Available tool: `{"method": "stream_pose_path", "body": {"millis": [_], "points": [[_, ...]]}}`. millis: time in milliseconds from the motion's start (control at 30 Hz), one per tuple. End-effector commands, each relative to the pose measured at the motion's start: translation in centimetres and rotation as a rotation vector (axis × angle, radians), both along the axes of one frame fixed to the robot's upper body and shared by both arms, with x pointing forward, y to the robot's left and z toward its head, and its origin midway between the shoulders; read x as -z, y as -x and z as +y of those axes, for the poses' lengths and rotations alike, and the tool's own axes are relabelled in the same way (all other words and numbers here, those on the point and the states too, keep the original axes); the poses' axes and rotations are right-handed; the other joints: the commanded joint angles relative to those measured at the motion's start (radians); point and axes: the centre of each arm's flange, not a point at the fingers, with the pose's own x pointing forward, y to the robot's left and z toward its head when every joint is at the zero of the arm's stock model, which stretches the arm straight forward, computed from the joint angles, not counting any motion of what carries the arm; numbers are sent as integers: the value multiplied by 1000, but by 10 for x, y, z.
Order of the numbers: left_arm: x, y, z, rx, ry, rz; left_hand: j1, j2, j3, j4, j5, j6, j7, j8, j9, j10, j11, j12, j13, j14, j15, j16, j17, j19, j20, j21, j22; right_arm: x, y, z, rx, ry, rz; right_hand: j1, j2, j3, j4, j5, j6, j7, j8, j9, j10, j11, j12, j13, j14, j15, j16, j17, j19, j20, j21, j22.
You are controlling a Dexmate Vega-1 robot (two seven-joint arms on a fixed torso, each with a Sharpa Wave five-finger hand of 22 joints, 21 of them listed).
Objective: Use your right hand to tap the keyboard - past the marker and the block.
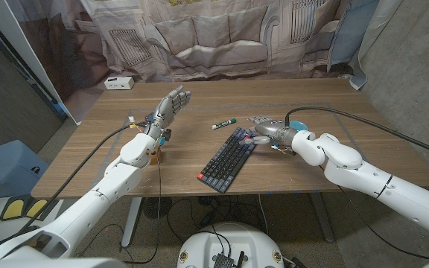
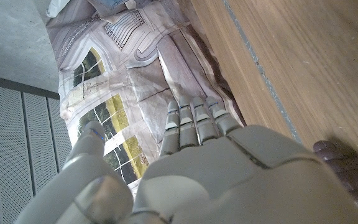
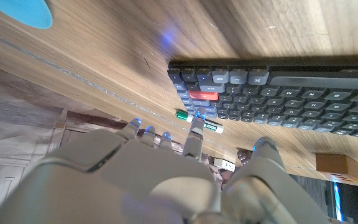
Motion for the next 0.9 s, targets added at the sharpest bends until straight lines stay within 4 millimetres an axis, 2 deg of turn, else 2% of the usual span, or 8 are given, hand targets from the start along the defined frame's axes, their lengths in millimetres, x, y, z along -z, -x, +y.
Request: {"method": "stream_pose_path", "body": {"millis": [33,900], "points": [[-1,3,0,-4,15,-16,6,9,9,-3,0,13,0,3,3,9,-2,5,6,11,2,4,3,12,-3,0,4,13,-8,0,8,24,24,3,9,4,4,-2,18,2,13,5,-103,-10,5,3,-226,-10,4,3,-167,-6,3,3],[7,5,1,-6,24,-8,7,12,10,-3,-1,19,-1,1,3,15,-9,3,6,15,4,2,3,14,-2,-1,4,21,-12,-1,31,40,55,2,8,3,3,-3,62,6,25,5,-89,-13,14,4,-212,-11,13,4,-153,-6,9,3]]}}
